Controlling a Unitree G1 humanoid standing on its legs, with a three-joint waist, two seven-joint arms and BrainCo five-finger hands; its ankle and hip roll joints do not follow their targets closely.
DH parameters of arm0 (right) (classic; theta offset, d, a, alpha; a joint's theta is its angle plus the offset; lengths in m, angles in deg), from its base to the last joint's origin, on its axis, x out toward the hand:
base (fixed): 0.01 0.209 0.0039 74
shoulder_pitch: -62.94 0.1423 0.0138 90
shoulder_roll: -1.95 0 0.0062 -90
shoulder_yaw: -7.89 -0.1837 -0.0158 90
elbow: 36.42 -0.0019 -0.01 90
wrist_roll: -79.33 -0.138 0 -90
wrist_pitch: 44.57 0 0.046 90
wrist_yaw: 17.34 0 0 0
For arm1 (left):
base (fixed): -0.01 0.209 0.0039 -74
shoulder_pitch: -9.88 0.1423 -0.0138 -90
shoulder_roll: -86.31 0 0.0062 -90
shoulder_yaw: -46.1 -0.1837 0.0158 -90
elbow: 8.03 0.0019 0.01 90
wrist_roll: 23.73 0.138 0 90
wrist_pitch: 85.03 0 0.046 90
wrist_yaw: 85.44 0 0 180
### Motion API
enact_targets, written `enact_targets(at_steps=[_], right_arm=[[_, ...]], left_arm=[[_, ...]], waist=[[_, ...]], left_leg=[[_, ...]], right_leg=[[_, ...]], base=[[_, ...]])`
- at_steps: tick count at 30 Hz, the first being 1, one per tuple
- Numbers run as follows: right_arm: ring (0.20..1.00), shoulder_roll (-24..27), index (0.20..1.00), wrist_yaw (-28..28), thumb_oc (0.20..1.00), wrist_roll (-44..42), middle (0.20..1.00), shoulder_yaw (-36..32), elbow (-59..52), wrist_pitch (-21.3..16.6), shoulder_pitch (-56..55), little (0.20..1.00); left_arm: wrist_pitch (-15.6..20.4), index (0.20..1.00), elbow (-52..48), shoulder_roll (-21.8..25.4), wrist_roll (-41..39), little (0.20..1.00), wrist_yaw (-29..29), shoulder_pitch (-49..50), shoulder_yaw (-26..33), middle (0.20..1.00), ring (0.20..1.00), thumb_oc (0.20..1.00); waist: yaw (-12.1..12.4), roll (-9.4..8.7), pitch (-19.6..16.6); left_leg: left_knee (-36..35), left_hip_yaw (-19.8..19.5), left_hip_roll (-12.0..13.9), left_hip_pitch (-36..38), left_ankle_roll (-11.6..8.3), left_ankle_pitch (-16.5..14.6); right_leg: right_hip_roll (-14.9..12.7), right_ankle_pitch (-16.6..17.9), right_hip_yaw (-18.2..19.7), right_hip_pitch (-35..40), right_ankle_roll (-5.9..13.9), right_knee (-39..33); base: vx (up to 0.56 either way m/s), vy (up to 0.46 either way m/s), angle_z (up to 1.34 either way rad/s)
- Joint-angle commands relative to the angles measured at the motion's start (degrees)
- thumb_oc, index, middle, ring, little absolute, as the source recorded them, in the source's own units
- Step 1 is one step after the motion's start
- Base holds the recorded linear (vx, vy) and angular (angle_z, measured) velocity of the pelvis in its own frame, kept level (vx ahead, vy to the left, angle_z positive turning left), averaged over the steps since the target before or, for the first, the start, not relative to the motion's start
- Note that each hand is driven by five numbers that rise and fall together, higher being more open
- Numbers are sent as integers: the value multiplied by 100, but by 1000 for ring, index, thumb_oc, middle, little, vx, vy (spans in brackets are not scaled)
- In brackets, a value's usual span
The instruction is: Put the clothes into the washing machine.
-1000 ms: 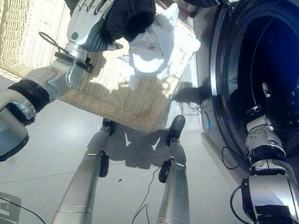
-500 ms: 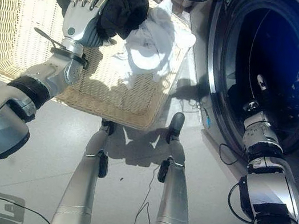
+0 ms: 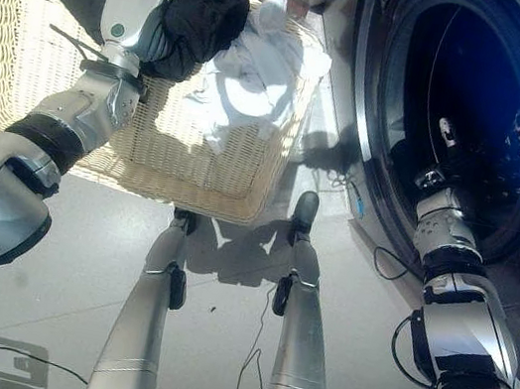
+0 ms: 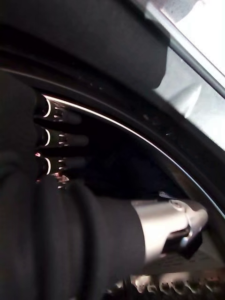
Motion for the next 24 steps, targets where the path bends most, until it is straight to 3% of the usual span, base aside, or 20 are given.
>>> enact_targets(at_steps=[1, 5, 8, 11, 12, 15, 18, 22, 24], right_arm=[[1000, -145, 1000, 48, 1000, 20, 1000, 250, -164, -322, -388, 1000], [1000, -168, 1000, 29, 1000, 60, 1000, 231, -518, -524, -401, 1000], [1000, -212, 1000, 130, 1000, -12, 1000, 189, -798, -768, -514, 1000], [1000, -283, 1000, 93, 1000, 2, 1000, 102, -1331, -1010, -781, 1000], [1000, -369, 1000, 100, 1000, 38, 1000, 2, -1721, -1134, -994, 1000], [1000, -612, 1000, -144, 1000, 409, 1000, -257, -2702, -1163, -1486, 1000], [1000, -805, 1000, -228, 1000, 699, 1000, -521, -3526, -1045, -1875, 1000], [1000, -1071, 1000, -225, 1000, 1141, 1000, -788, -4551, -903, -2381, 1000], [1000, -1164, 1000, -194, 1000, 1389, 1000, -819, -4932, -842, -2564, 1000]], left_arm=[[-8, 200, 340, -51, -225, 200, 58, 190, 346, 200, 200, 200], [243, 200, 261, -7, -578, 200, -235, 288, 627, 200, 200, 200], [681, 200, 78, 15, -981, 200, -507, 435, 983, 200, 200, 200], [1316, 200, -336, 30, -1630, 200, -688, 736, 1507, 200, 200, 200], [1766, 200, -699, 4, -1987, 200, -757, 998, 1886, 200, 200, 200], [2387, 200, -1581, -165, -2269, 200, -668, 1656, 2567, 200, 200, 200], [2897, 200, -2372, -412, -2402, 200, -414, 2258, 2923, 200, 200, 200], [3654, 200, -3302, -789, -2836, 200, 562, 2993, 3403, 200, 200, 200], [3815, 200, -3676, -930, -2843, 200, 882, 3249, 3493, 200, 200, 200]], waist=[[-98, 192, -52], [-99, 190, -52], [-85, 191, -52], [-51, 188, -52], [-24, 192, -52], [26, 192, -52], [77, 205, -52], [129, 219, -52], [149, 229, -52]], left_leg=[[124, -139, -173, 9, -47, -246], [86, -130, -172, -45, -58, -176], [71, -148, -175, -36, -64, -181], [45, -161, -185, 35, -68, -228], [31, -177, -201, 40, -60, -241], [27, -225, -248, 27, -37, -261], [1, -267, -287, 16, 6, -251], [39, -313, -323, -2, 73, -271], [53, -328, -341, -5, 104, -275]], right_leg=[[387, 187, -231, 137, 297, -184], [370, 218, -228, 87, 294, -201], [365, 192, -223, 87, 292, -183], [358, 140, -245, 140, 298, -168], [338, 120, -264, 138, 305, -152], [305, 95, -307, 121, 306, -121], [282, 100, -343, 101, 307, -96], [238, 95, -364, 80, 311, -16], [219, 105, -373, 73, 314, 4]], base=[[0, 0, 0], [0, 0, 0], [0, 0, 0], [-2, -27, -2], [-9, -54, -2], [-13, -58, -1], [-10, -48, 3], [-3, -43, 7], [-3, -38, 6]])
